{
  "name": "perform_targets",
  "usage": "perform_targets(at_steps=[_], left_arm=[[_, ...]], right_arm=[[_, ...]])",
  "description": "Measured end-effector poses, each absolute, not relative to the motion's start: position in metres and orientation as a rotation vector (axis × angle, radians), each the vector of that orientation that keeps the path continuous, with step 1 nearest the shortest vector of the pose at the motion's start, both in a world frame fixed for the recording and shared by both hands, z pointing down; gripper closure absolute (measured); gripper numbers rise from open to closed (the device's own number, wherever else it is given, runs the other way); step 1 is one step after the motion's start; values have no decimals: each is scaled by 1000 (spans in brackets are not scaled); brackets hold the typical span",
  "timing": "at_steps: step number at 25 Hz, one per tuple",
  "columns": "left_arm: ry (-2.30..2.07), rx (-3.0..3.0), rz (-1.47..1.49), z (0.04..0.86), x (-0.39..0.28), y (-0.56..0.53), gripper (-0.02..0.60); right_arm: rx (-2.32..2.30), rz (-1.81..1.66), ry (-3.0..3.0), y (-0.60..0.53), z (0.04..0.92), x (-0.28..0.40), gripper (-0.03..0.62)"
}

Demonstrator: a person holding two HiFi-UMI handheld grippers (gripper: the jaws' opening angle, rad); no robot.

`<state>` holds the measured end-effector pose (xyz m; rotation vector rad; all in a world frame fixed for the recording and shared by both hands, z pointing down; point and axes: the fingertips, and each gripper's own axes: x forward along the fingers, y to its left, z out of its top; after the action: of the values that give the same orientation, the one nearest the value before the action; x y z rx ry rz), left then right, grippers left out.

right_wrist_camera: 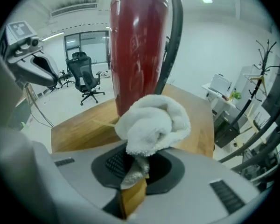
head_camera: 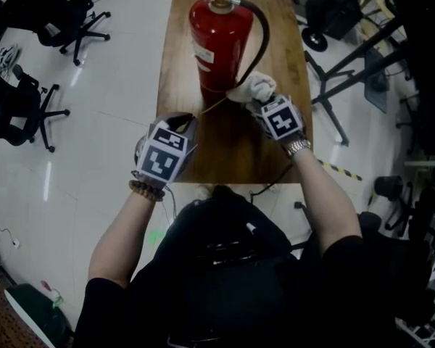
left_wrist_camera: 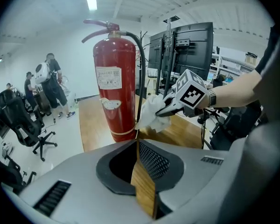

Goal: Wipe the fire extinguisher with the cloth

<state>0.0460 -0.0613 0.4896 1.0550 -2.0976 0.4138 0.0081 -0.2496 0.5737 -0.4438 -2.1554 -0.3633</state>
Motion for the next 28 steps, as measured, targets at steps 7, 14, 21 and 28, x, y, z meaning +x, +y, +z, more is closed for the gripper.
perform_targets(at_steps=[7,14,21,28], left_arm=[[-2129,1092,426,471,62,-50,569],[-2154,1096,417,462,69,-57,569],[-2219,1036,389,449,53,-82,569],[-2256,942,373,442,35,-104,569]], right_arm=[[-362,-369,-2305,-259,510,24,520],[-326,-394,-2427,-281,439,22,520],[-431,-444,-2554,-298,381,-5,520],[-667,-566,-2642,-302,326,-39,520]])
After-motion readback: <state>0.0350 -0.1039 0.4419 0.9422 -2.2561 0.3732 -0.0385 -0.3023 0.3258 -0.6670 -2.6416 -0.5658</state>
